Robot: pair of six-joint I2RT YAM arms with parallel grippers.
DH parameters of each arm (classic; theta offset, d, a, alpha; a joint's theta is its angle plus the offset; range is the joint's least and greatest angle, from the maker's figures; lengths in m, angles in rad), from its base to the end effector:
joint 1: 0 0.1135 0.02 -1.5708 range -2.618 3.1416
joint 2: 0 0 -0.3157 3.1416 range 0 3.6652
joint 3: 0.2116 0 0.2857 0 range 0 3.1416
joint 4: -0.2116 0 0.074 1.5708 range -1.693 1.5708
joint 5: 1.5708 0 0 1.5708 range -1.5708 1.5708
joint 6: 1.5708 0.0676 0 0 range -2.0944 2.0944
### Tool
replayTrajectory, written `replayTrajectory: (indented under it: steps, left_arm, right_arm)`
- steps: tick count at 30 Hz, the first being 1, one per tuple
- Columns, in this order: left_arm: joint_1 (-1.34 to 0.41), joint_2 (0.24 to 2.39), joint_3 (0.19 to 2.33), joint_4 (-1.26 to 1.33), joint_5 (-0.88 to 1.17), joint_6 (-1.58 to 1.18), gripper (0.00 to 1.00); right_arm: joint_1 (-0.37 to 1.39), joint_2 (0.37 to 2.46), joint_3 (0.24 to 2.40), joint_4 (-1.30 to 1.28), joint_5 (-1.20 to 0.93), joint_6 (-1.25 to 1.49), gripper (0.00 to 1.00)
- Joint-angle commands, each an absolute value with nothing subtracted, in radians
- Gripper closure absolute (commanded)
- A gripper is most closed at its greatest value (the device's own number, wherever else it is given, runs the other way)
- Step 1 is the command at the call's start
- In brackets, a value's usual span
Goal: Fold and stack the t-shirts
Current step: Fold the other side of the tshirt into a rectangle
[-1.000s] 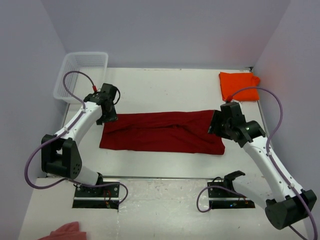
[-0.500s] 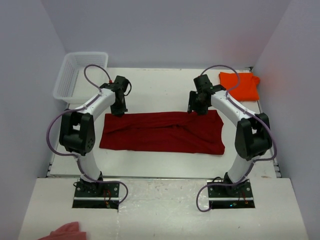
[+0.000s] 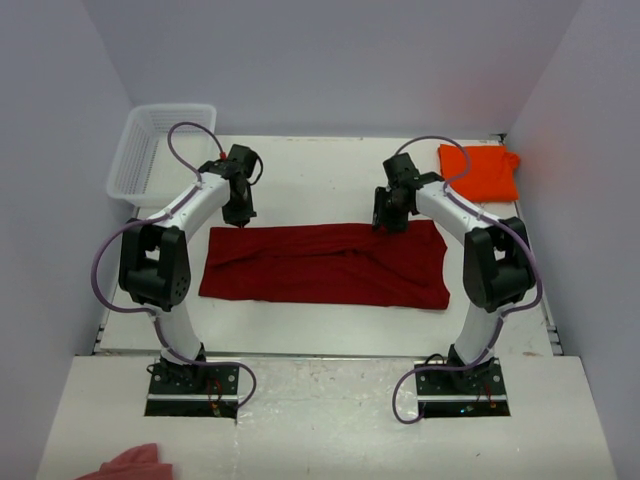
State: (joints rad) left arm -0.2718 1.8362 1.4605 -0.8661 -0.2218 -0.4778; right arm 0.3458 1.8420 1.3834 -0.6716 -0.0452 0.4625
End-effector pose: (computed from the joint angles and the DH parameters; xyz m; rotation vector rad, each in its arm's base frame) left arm 0.4181 -0.1011 0.2390 -0.3337 2.7336 0.1180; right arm 0.4148 0.1527 0.2198 0.1459 2.7347 0.2981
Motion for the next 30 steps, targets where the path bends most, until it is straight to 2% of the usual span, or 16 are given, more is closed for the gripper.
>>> replayTrajectory:
  steps: [1, 19, 26, 27, 30]
  left_arm:
    - [-0.279, 1.824, 1.476, -0.856, -0.212, -0.457, 1.0]
    - [-0.279, 1.81, 1.442, -0.842, -0.213, -0.456, 1.0]
    - [-0.279, 1.799, 1.43, -0.833, -0.215, -0.456, 1.0]
    - [-0.279, 1.798, 1.424, -0.831, -0.215, -0.456, 1.0]
    - [-0.279, 1.792, 1.416, -0.83, -0.213, -0.456, 1.0]
  right_arm:
    - [0.341, 1.847, 1.365, -0.638, -0.049, 0.459, 0.56]
    - [0.339, 1.874, 1.299, -0.58, -0.058, 0.462, 0.61]
    - [0.337, 1.876, 1.302, -0.574, -0.057, 0.462, 0.83]
    - [0.339, 1.867, 1.301, -0.572, -0.058, 0.46, 0.91]
    - [0.341, 1.838, 1.282, -0.568, -0.057, 0.453, 1.0]
